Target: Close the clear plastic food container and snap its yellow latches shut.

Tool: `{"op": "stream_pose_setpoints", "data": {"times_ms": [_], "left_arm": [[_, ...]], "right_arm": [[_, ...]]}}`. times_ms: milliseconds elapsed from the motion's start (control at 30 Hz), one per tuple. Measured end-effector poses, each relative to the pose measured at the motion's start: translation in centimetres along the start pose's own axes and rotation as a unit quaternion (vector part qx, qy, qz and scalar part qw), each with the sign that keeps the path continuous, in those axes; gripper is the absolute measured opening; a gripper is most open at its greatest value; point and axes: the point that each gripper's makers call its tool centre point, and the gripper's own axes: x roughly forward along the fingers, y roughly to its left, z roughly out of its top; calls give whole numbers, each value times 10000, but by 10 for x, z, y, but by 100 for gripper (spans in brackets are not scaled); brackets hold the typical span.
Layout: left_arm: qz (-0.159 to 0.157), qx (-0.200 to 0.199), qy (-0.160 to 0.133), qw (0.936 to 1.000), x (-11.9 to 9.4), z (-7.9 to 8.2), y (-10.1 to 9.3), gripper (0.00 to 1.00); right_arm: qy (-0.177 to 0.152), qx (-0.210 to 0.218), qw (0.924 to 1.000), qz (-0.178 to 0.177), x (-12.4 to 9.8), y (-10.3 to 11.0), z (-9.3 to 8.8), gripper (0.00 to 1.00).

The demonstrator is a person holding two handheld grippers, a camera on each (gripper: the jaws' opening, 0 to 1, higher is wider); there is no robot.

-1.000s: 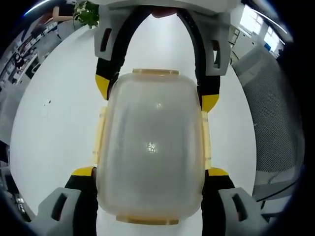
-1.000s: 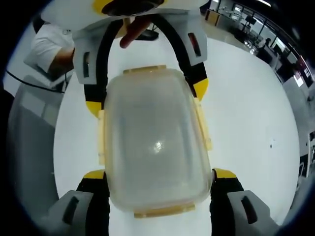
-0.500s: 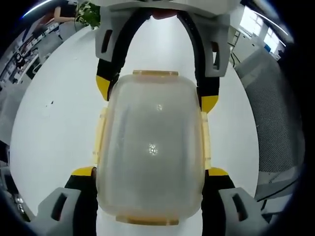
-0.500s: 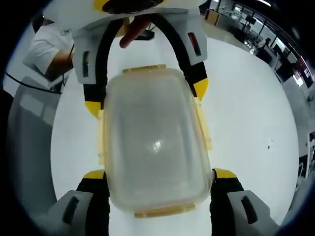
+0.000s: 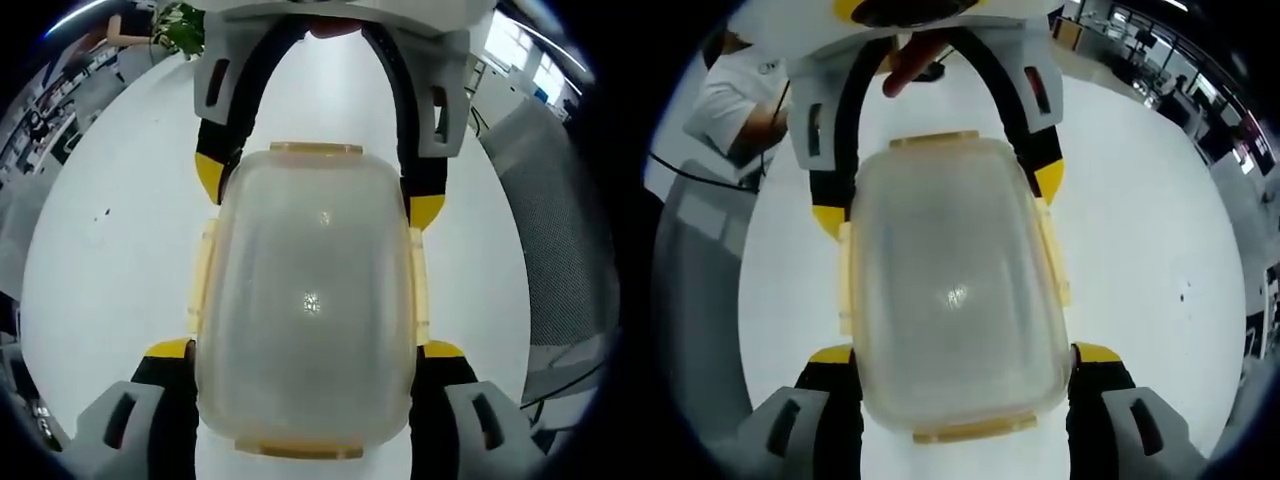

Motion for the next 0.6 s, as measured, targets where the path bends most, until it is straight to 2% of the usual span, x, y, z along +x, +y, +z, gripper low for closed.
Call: {"op": "stream_pose_setpoints", "data": {"times_ms": [600], "left_arm": [[24,-7,-14,10000,-1,0,-1,89]], "right_arm": [[-25,3,10000,-91,0,2,0,86]]}}
